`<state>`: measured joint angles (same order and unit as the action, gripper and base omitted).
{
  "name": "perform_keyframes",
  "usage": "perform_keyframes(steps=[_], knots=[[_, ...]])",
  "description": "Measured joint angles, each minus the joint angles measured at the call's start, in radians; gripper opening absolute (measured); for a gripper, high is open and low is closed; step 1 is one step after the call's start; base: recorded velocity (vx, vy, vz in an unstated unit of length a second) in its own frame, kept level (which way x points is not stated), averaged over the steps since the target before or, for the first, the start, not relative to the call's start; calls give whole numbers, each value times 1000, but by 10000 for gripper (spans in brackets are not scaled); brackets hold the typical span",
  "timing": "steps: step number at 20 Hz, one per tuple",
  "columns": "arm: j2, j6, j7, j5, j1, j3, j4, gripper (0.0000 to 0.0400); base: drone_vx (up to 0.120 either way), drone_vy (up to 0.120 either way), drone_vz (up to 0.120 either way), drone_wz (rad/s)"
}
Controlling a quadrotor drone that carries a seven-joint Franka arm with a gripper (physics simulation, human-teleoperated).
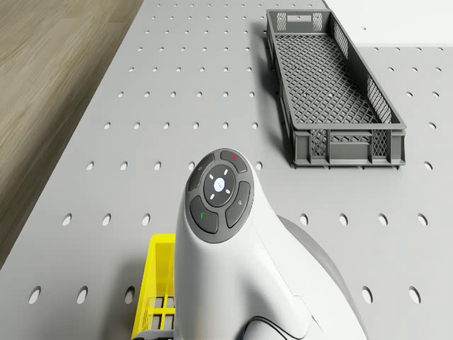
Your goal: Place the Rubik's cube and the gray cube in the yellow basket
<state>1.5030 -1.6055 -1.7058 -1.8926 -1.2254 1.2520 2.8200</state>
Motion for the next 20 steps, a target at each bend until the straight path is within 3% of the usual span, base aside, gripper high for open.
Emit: perform_keyframes(steps=[10, 14, 20], knots=[[2, -31, 1, -64, -12, -69, -22, 250, 0, 0, 0, 0], [0, -33, 1, -73, -14, -78, -26, 340, 0, 0, 0, 0], [-1, -6, 1, -17, -2, -18, -5, 387, 0, 0, 0, 0]])
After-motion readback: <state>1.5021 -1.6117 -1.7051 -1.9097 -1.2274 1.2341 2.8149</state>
